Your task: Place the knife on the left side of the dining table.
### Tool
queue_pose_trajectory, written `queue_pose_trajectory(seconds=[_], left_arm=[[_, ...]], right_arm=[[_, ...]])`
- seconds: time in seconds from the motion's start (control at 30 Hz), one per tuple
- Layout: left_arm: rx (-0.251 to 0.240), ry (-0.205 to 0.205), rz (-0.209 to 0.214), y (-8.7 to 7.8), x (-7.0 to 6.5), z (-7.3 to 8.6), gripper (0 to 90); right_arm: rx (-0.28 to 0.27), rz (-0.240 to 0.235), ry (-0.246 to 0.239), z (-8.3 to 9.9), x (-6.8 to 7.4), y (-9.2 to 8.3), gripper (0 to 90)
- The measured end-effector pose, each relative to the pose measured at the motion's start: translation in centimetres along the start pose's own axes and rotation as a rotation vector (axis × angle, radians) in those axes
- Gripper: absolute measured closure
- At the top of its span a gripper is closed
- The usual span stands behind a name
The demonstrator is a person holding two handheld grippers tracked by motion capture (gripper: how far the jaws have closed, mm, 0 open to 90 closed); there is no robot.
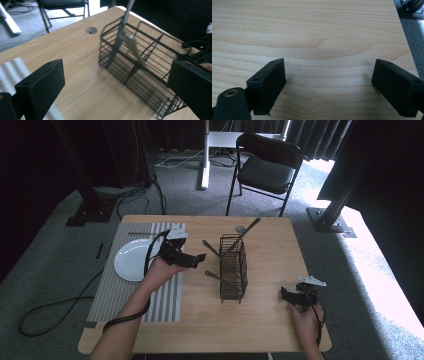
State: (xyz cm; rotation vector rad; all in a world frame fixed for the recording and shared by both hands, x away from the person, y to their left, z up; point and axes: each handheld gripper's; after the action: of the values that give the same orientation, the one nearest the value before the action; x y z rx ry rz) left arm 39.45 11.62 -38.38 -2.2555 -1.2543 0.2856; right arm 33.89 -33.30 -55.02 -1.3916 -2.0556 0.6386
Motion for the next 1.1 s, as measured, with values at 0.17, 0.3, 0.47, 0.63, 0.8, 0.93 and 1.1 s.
queue_pose_trajectory(seconds=[0.17,0.3,0.47,0.63,0.8,0.93,1.1], left_arm=[[-0.006,-0.008,0.026,1.1,-1.0,-0.8,4.0],[-0.008,-0.019,0.034,1.8,-1.6,-1.0,15.1],[-0.009,-0.016,0.057,2.5,-2.2,-0.9,41.8],[-0.002,-0.003,0.076,3.0,-2.5,-0.7,60.3],[-0.023,-0.071,0.103,3.1,-1.7,-0.3,71.5],[-0.041,-0.097,0.125,3.1,-1.7,-0.2,74.6],[-0.062,-0.126,0.203,2.9,-2.1,-0.5,79.6]], right_arm=[[0.001,0.0,0.002,0.0,0.0,0.0,11.5],[0.001,0.0,0.002,0.0,0.0,0.0,11.5],[0.001,0.0,0.003,0.0,0.0,0.0,11.5],[0.0,0.0,0.003,0.0,0.0,0.0,11.6],[0.0,0.0,0.003,0.0,0.0,0.0,11.6],[0.0,0.0,0.004,0.0,0.0,0.0,11.6],[0.0,0.0,0.003,0.0,0.0,0.0,11.6]])
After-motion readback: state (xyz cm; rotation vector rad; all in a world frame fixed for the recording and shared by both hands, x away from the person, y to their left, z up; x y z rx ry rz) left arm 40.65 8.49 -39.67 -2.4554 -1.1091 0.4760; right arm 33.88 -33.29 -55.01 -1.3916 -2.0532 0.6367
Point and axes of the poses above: each handheld gripper's, and its own axes: y roughly forward along the jaws, z roughly out of its underside, x roughly to its left, and after that the axes turned 15 degrees about -z, right-handed
